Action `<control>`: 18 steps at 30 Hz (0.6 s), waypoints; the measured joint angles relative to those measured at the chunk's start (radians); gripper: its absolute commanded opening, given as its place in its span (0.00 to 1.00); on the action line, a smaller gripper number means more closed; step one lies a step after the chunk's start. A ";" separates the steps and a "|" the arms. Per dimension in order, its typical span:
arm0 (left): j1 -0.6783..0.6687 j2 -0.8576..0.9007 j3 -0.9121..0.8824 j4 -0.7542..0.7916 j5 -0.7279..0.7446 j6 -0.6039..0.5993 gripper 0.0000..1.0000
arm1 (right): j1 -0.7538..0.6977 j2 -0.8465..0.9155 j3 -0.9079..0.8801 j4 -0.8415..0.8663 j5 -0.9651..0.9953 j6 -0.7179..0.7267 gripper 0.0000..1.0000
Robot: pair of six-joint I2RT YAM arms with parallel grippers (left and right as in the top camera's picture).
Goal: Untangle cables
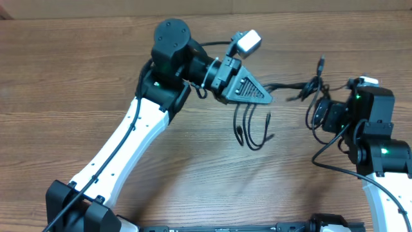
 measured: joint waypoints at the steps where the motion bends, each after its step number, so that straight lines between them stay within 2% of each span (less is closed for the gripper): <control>1: 0.011 0.000 0.000 0.001 0.001 0.034 0.04 | 0.000 0.000 0.000 -0.009 -0.032 -0.001 1.00; 9: 0.101 0.000 0.000 -0.004 0.006 0.359 0.04 | 0.000 0.002 0.000 -0.072 -0.435 -0.002 1.00; 15: 0.168 0.000 0.000 -0.068 0.006 0.451 0.04 | 0.000 0.002 0.000 -0.056 -0.679 -0.066 1.00; 18: 0.204 0.000 0.001 -0.129 0.006 0.493 0.04 | 0.000 0.002 0.000 -0.052 -0.720 -0.081 1.00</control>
